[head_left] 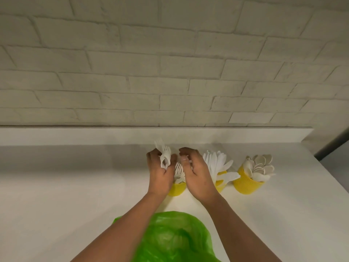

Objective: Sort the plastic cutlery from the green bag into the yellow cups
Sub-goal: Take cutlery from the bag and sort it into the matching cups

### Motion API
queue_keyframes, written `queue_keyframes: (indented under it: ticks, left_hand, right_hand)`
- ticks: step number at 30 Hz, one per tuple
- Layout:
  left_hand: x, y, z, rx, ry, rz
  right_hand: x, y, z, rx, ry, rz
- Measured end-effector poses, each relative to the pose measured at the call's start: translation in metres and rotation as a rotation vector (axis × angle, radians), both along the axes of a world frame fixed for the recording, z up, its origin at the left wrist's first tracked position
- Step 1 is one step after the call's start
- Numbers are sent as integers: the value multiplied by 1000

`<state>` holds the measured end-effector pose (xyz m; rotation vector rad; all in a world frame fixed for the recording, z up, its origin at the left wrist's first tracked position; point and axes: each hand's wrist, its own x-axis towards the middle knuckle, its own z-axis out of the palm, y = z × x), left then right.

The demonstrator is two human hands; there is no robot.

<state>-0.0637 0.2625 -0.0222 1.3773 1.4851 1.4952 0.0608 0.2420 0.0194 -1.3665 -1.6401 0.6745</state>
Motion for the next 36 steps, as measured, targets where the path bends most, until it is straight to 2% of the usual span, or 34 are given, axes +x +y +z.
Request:
queue_keyframes:
  ticks: [4,10,14,22,25,28,30,33,36]
  left_hand:
    - [0,-5,-11,-71,-85,-50]
    - [3,-4,-6,-74,-109,-105]
    - [0,-6,-6,-28,-118,-142]
    - [-30,-16,-9,-166,-139,-369]
    - [-39,-21,-9,-224,-36,-477]
    - [-37,-23,-10,-234,89,-539]
    - [-35,-21,-17,-216,146,-511]
    - [-34,-19,-21,-204,181,-413]
    - [-31,-24,-23,-173,197,-384]
  right_hand:
    - [-3,-1,28,79,-12,52]
    - [-19,13,48,-6,-310,301]
    - [-20,20,41,70,-170,272]
    - [-21,24,31,155,-195,203]
    - [-24,29,25,165,-328,176]
    - [-26,27,20,282,-506,189]
    - [-22,22,17,312,-656,189]
    - [-12,9,11,232,-897,194]
    - [-8,1,14,171,-917,224]
